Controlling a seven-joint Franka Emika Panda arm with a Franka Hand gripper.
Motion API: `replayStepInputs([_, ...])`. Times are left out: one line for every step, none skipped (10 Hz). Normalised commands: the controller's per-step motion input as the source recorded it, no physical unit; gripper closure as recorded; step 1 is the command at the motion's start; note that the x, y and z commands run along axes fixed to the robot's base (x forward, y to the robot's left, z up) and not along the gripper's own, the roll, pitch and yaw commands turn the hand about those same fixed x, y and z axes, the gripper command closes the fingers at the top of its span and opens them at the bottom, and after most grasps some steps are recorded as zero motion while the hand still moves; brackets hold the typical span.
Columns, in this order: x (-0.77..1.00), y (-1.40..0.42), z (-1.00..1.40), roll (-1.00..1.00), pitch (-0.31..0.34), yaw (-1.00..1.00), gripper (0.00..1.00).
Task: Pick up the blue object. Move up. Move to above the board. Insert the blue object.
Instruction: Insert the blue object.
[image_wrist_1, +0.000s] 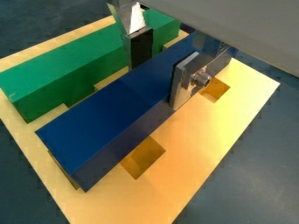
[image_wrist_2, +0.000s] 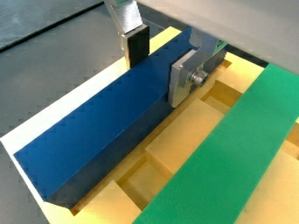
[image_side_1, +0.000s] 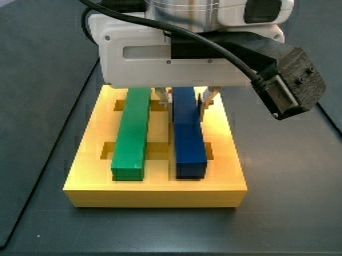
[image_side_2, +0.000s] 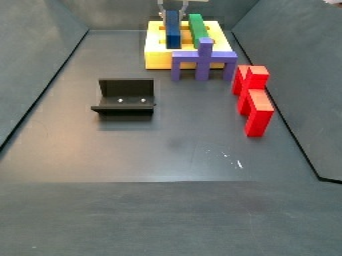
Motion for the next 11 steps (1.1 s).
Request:
replayStepInputs([-0.12, -0.01, -0.09, 0.06, 0.000, -0.08, 1.00])
replayStepInputs([-0.23, 0.00, -0.08, 0.06, 0.003, -0.19, 1.00])
replayStepInputs([-0.23, 0.00, -0.07, 0.05, 0.010, -0.22, 1.00])
replayStepInputs([-0.19, 0.00, -0.05, 0.04, 0.027, -0.22, 1.00])
replayStepInputs([-0.01, -0.03, 0.00, 0.01, 0.011, -0.13, 1.00])
replayStepInputs([0.03, -0.07, -0.05, 0.01, 0.016, -0.06, 1.00])
replayStepInputs([0.09, -0.07, -0.12, 0.02, 0.011, -0.01, 1.00])
replayStepInputs([0.12, -0.06, -0.17, 0.04, 0.013, 0.00, 1.00])
replayStepInputs([0.05, -0.03, -0.25, 0.04, 0.000, 0.00, 1.00])
replayStepInputs([0.00, -0.03, -0.33, 0.02, -0.003, 0.00, 1.00])
replayStepInputs([0.00, 0.00, -0.37, 0.02, -0.036, 0.00, 1.00])
